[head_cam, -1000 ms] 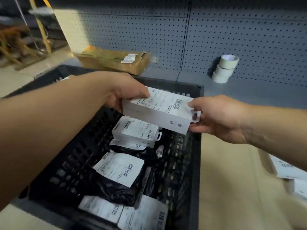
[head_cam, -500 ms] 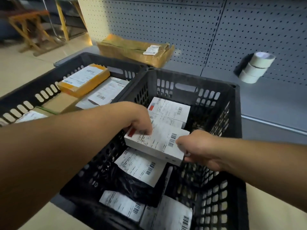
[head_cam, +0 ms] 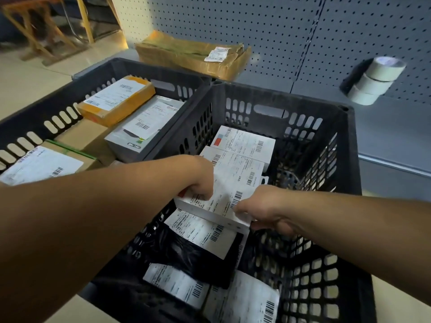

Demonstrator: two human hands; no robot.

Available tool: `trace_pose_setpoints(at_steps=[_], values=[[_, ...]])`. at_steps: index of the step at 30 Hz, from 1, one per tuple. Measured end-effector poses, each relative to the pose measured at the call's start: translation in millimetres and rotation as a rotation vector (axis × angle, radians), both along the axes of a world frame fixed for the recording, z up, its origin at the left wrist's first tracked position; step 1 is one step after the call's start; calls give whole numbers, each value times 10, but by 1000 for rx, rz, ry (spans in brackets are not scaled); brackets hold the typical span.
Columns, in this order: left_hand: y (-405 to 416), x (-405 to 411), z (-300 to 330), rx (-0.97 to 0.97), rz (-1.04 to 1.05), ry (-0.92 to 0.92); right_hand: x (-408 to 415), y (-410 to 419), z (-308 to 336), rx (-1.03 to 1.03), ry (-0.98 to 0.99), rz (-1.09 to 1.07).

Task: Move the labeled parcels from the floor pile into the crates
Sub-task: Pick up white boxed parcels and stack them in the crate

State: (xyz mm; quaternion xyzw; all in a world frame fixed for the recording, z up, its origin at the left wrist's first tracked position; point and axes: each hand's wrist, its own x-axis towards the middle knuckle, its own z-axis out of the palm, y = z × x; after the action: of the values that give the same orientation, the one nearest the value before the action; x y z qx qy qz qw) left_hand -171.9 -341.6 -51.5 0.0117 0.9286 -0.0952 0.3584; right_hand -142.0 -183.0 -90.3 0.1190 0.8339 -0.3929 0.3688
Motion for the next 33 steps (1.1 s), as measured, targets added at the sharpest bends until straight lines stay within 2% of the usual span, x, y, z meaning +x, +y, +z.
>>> trace_pose_setpoints(at_steps=[6, 11, 15, 20, 24, 26, 28, 33], values=[[124, 118, 48, -78, -151, -6, -26, -19, -72, 47, 5, 64], [208, 116, 34, -61, -253, 11, -100, -98, 108, 362, 41, 507], [230, 100, 50, -73, -310, 7, -159, -129, 122, 456, 70, 706], [245, 71, 7, -142, -272, -26, -210, -162, 165, 604, 79, 950], [310, 73, 27, -205, -324, -71, -208, -142, 265, 732, 230, 1146], [354, 93, 45, -242, -344, -109, -218, -83, 329, 795, 272, 1147], [378, 111, 89, -255, -350, -102, -267, 10, 407, 769, 282, 1060], [449, -33, 237, -210, -282, -5, -480, 453, 818, 395, 431, 651]])
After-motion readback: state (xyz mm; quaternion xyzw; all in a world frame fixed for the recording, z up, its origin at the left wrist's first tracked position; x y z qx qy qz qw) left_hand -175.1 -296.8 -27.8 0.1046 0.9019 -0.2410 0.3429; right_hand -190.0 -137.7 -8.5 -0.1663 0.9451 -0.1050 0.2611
